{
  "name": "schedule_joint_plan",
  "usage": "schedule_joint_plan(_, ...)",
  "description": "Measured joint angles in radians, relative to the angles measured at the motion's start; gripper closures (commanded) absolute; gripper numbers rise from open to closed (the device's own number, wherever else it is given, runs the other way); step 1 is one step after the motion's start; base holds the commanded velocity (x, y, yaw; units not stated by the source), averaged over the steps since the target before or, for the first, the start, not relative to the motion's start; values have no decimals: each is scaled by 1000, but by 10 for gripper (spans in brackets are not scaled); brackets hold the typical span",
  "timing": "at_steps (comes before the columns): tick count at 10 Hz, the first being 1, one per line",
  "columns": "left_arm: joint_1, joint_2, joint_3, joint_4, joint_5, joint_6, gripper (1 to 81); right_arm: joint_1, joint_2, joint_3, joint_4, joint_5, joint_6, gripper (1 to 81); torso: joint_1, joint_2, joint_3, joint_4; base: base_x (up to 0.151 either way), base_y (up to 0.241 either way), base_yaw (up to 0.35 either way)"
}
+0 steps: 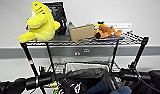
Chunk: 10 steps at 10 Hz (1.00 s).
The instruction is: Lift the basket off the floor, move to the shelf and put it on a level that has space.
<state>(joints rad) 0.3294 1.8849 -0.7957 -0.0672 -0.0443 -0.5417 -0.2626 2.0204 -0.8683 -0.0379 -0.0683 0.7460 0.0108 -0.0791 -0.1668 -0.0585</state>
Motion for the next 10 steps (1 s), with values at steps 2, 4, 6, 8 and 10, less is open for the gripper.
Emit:
schedule_joint_plan(2, -31, 40, -56, 0, 18, -18, 811, 17, 45, -60, 5, -4, 0, 811, 0, 0, 0, 0, 0, 0, 0)
schedule_joint_plan(4, -83, 77, -116, 0, 25, -61, 811, 25, 83, -123, 10, -9, 0, 811, 0, 0, 0, 0, 0, 0, 0)
schedule_joint_plan(6, -89, 110, -184, 0, 38, -85, 811, 36, 122, -180, 16, -14, 0, 811, 0, 0, 0, 0, 0, 0, 0)
schedule_joint_plan(8, -90, 147, -257, 0, 49, -92, 811, 48, 155, -241, 27, -16, 4, 811, 0, 0, 0, 0, 0, 0, 0)
schedule_joint_plan(10, -103, 182, -327, 0, 53, -97, 811, 69, 208, -326, 34, -37, 4, 811, 1, 0, -1, 0, 0, 0, 0)
